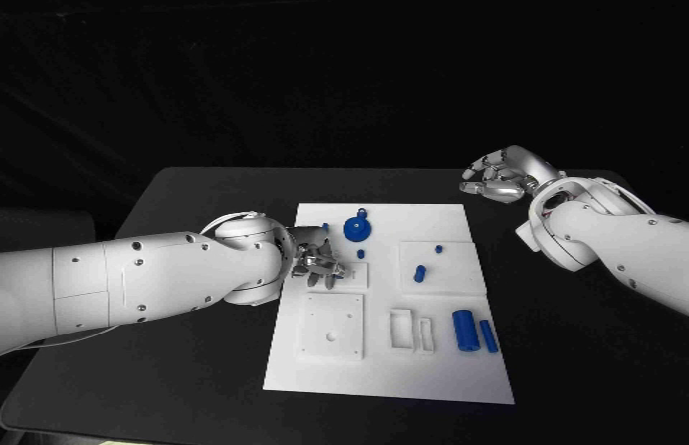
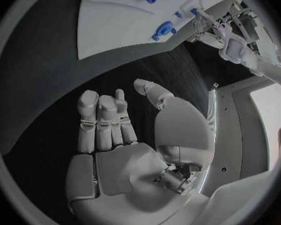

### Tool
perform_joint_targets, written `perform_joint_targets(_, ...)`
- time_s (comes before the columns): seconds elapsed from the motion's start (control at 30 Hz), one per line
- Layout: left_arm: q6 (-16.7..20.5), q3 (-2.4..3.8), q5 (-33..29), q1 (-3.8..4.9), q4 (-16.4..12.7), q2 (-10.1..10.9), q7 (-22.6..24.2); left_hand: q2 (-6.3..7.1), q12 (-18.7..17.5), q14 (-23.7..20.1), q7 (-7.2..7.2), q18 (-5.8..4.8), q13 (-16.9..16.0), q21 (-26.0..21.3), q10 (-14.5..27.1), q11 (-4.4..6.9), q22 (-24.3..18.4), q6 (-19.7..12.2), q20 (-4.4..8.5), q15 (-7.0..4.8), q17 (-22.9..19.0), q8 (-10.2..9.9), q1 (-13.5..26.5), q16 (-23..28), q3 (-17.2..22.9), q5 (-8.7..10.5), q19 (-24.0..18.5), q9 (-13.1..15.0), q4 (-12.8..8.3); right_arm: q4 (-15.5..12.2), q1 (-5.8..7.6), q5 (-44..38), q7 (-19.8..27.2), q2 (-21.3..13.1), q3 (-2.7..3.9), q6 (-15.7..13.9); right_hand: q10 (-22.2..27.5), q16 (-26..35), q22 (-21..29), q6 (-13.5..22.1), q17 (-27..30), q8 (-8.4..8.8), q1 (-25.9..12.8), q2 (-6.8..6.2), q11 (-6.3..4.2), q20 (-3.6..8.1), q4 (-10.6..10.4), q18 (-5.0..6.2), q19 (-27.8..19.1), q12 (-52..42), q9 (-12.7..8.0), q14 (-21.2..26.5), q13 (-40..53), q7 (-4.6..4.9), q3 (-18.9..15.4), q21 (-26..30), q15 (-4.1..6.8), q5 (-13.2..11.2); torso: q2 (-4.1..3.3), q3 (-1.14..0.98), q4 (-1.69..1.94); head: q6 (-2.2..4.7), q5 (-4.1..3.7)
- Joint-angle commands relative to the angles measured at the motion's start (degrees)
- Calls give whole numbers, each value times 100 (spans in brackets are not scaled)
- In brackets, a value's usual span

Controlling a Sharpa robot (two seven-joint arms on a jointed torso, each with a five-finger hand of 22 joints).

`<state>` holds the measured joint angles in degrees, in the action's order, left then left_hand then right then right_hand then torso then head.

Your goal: Assemble the parts on the task board

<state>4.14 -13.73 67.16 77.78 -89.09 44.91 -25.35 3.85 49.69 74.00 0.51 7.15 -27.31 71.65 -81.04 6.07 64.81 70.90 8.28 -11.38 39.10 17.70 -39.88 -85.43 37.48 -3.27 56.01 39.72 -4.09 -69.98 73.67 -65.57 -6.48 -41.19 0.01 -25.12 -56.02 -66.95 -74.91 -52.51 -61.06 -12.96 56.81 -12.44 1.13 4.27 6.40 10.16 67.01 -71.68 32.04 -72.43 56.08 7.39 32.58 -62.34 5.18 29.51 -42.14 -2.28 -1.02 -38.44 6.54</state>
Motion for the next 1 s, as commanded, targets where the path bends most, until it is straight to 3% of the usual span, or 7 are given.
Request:
perform_joint_targets(0.03,1,-3,-26,-7,23,-10,-18,82,15,7,2,11,11,-27,2,-54,8,-33,673,-2,-11,28,32,-29,-7,24,-10,-10,68,-5,-1,-17,53,0,1,56,-1,-13,-85,-18,6,0,-13,47,26,38,1,484,4,-26,-10,19,-10,45,-14,23,-30,35,-1,2,-1,8,2)
perform_joint_targets(0.2,15,-1,-23,-6,49,-22,-13,324,14,-3,2,17,15,-30,4,-54,8,-47,677,-2,-14,46,168,-33,-73,50,-14,-2,227,-3,-1,-17,55,2,1,58,-1,-13,-85,-17,6,0,-13,47,26,38,1,484,4,-26,-10,20,-10,45,-14,23,-30,35,0,3,0,13,-3)
perform_joint_targets(0.37,20,1,-29,-6,64,-27,-11,612,15,-6,-3,41,17,-30,1,-48,4,-67,694,-10,-20,77,223,-40,40,49,3,18,541,-1,-1,-17,56,2,1,59,-1,-13,-85,-17,7,0,-13,47,26,39,2,484,4,-27,-10,20,-11,45,-14,23,-30,36,-1,0,0,12,-9)
perform_joint_targets(0.63,102,4,-50,-6,87,-32,9,845,15,-6,-1,49,17,-18,0,-50,2,-91,698,-9,-30,110,174,-44,155,47,19,42,846,-1,-1,-17,57,2,1,60,-1,-14,-85,-17,7,0,-13,47,26,39,2,484,5,-27,-11,19,-11,45,-14,23,-30,37,1,-1,1,15,-11)
perform_joint_targets(0.87,155,17,-65,-6,65,-4,36,927,12,-7,1,52,18,-11,3,-52,2,-106,700,-8,-36,120,120,-42,184,47,24,53,948,-1,-1,-17,57,-4,1,57,-1,-14,-85,-17,7,-1,-14,47,26,39,2,484,5,-27,-11,19,-12,45,-14,23,-30,37,0,1,0,22,-17)
perform_joint_targets(1.0,223,55,-206,-6,29,35,76,1153,-17,-22,12,56,31,-14,27,-61,-4,-148,701,-2,-57,112,63,-11,219,47,23,54,1055,-1,-2,-17,60,-4,1,57,-1,-14,-85,-17,7,-1,-14,47,26,39,3,484,5,-28,-11,19,-12,45,-14,24,-30,38,1,0,4,24,-17)
